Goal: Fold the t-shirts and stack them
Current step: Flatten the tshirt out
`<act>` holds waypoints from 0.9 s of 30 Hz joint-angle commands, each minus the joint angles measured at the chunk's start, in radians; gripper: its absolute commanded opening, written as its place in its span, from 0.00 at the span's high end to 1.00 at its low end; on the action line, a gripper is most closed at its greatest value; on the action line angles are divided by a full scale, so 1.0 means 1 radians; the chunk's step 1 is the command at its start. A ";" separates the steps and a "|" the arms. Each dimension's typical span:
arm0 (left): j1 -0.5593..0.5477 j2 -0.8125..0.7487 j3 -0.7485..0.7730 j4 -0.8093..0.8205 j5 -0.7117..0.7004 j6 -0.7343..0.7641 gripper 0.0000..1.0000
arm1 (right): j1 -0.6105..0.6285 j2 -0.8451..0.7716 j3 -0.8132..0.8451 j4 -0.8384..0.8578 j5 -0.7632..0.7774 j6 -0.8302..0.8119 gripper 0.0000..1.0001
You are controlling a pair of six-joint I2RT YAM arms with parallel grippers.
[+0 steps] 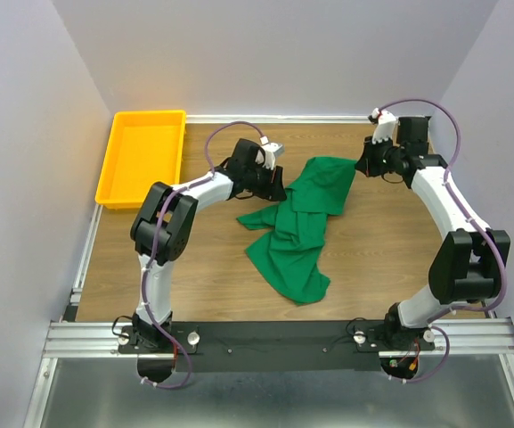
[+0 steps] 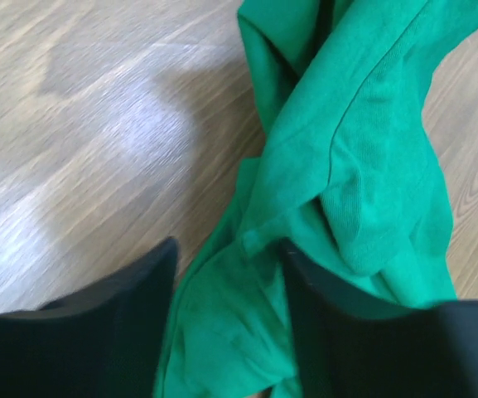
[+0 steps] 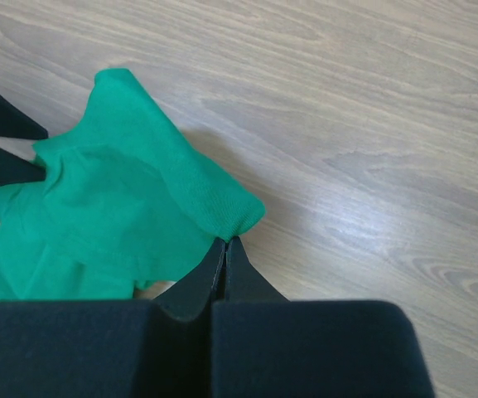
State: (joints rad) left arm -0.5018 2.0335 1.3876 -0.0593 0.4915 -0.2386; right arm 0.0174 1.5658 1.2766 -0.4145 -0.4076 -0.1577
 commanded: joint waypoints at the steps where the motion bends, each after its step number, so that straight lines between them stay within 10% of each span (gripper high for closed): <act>1: -0.011 0.044 0.051 -0.020 0.077 0.016 0.47 | -0.008 0.023 0.055 -0.010 -0.025 0.014 0.99; 14: -0.004 0.045 0.087 0.032 0.263 -0.010 0.99 | -0.010 0.036 0.124 -0.015 -0.085 0.044 0.99; 20: 0.051 -0.110 0.119 -0.013 0.092 0.021 1.00 | -0.010 0.008 0.245 -0.018 -0.169 0.081 0.99; 27: 0.118 -0.282 0.636 -0.186 -0.169 0.131 1.00 | -0.010 0.086 0.686 -0.010 -0.277 0.257 1.00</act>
State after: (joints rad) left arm -0.4068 1.8973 1.7332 -0.2237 0.4881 -0.1833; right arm 0.0174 1.6253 1.7443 -0.4728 -0.5877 -0.0204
